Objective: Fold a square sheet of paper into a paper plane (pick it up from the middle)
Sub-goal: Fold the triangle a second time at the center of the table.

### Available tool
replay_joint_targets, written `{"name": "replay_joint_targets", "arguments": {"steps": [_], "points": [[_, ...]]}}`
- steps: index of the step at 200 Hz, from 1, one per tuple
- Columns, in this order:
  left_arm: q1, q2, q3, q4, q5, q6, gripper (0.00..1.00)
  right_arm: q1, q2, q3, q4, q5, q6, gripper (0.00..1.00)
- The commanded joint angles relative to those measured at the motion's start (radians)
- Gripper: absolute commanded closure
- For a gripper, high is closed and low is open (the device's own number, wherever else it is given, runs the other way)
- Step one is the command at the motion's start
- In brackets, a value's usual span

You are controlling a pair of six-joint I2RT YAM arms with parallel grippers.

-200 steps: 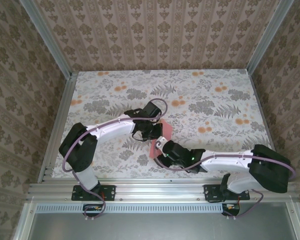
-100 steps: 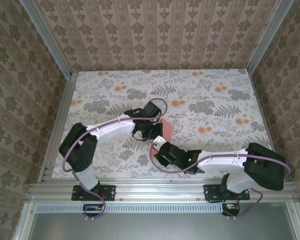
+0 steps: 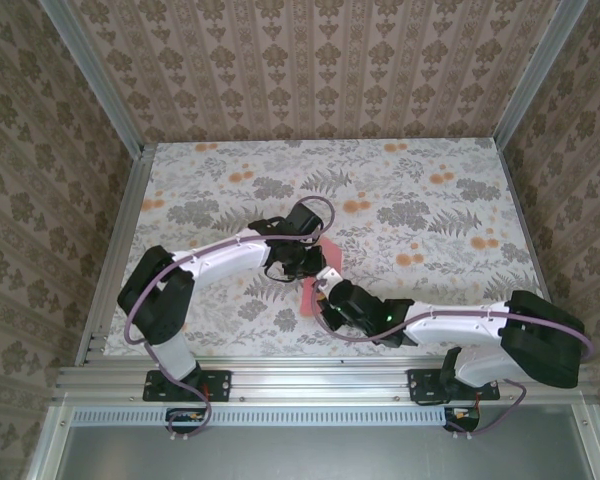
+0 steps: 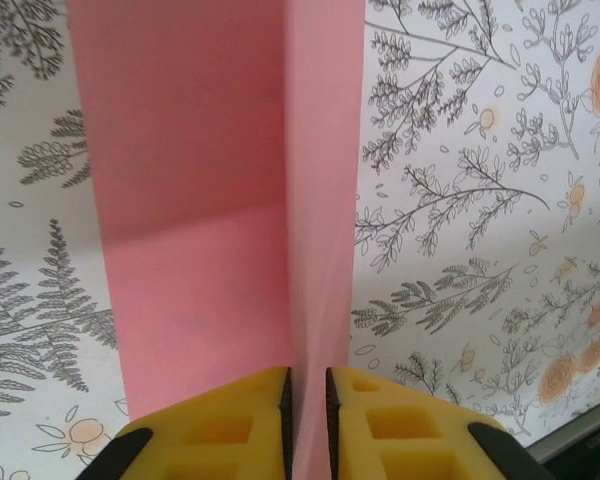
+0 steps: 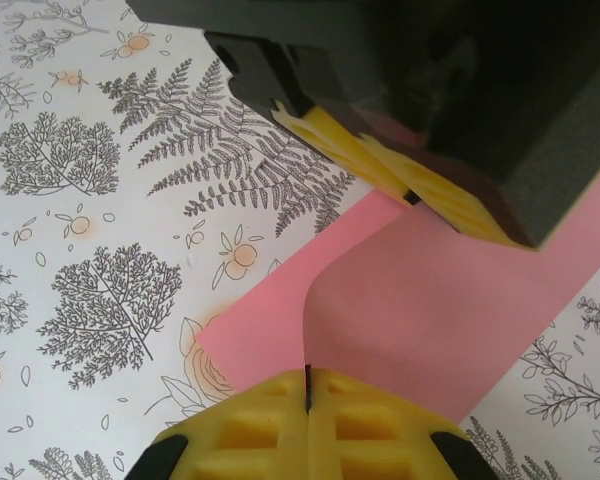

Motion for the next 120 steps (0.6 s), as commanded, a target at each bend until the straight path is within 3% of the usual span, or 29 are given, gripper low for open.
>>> {"name": "replay_joint_targets", "arguments": {"steps": [1, 11, 34, 55, 76, 92, 120], "points": [[0.011, -0.071, -0.019, -0.033, -0.042, -0.011, 0.72, -0.024, -0.033, -0.024, 0.043, -0.079, 0.042, 0.99], [0.014, -0.095, -0.03, -0.038, -0.061, -0.017, 0.59, -0.041, -0.041, -0.03, 0.053, -0.119, 0.055, 0.99], [0.018, -0.166, -0.068, -0.049, -0.127, -0.035, 0.46, -0.076, -0.049, -0.032, 0.072, -0.197, 0.09, 0.99], [0.026, -0.229, -0.132, -0.044, -0.178, -0.068, 0.44, -0.116, -0.045, -0.034, 0.099, -0.274, 0.128, 0.99], [0.045, -0.282, -0.217, -0.011, -0.185, -0.113, 0.5, -0.155, -0.023, -0.029, 0.124, -0.351, 0.171, 0.98], [0.056, -0.306, -0.267, 0.019, -0.17, -0.128, 0.63, -0.191, 0.001, -0.027, 0.154, -0.426, 0.215, 0.98], [0.053, -0.302, -0.301, 0.035, -0.135, -0.109, 0.76, -0.24, 0.027, -0.005, 0.144, -0.477, 0.28, 0.97]]}}
